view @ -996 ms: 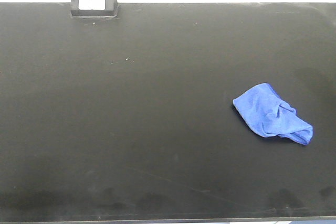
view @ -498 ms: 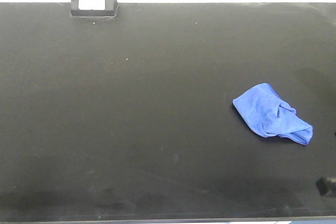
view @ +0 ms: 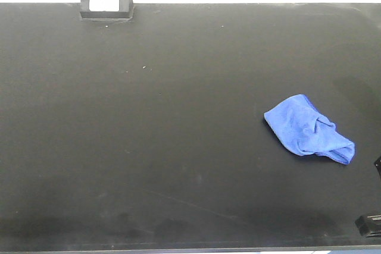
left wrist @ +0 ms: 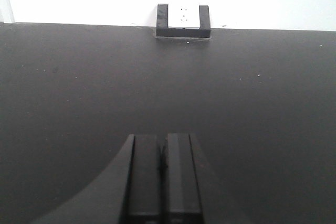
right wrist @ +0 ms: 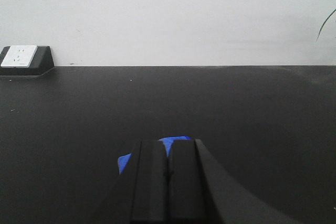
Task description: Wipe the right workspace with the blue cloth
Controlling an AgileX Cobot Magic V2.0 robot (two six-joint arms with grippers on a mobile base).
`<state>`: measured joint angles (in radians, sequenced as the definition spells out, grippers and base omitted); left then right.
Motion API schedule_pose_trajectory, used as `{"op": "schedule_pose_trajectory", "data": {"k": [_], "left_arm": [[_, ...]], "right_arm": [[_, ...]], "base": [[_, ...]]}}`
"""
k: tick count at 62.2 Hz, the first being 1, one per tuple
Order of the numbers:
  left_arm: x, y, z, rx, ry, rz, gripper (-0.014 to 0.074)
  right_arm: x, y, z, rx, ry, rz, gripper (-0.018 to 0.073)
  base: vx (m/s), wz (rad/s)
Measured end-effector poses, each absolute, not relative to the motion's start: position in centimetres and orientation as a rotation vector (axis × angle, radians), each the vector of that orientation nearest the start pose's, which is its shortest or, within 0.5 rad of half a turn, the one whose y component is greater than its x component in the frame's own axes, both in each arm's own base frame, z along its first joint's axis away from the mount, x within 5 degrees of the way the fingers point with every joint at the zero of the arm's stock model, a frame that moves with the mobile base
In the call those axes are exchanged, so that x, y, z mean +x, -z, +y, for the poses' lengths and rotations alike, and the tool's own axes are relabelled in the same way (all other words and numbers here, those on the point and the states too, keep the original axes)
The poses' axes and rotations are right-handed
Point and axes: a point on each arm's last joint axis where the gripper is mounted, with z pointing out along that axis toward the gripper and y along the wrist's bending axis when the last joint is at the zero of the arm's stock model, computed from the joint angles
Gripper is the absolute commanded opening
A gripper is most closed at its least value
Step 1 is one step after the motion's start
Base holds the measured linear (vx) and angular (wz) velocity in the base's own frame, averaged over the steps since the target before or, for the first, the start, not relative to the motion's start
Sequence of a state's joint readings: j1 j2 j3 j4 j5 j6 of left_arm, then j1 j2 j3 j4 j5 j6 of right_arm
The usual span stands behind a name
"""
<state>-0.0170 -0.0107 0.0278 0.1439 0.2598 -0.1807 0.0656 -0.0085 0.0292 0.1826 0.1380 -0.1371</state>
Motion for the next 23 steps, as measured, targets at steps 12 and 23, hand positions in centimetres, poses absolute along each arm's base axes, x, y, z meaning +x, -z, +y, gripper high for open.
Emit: {"op": "schedule_pose_trajectory", "data": {"k": [12, 23], "left_arm": [[5.52, -18.11, 0.24, -0.048, 0.01, 1.757, -0.0006], [5.52, -18.11, 0.24, -0.048, 0.01, 1.757, -0.0006]], "right_arm": [[5.65, -19.14, 0.6, -0.038, -0.103, 1.641, -0.0008], [5.65, -19.14, 0.6, -0.039, -0.102, 1.641, -0.0008]], "base": [[0.0, 0.0], [0.0, 0.0]]}}
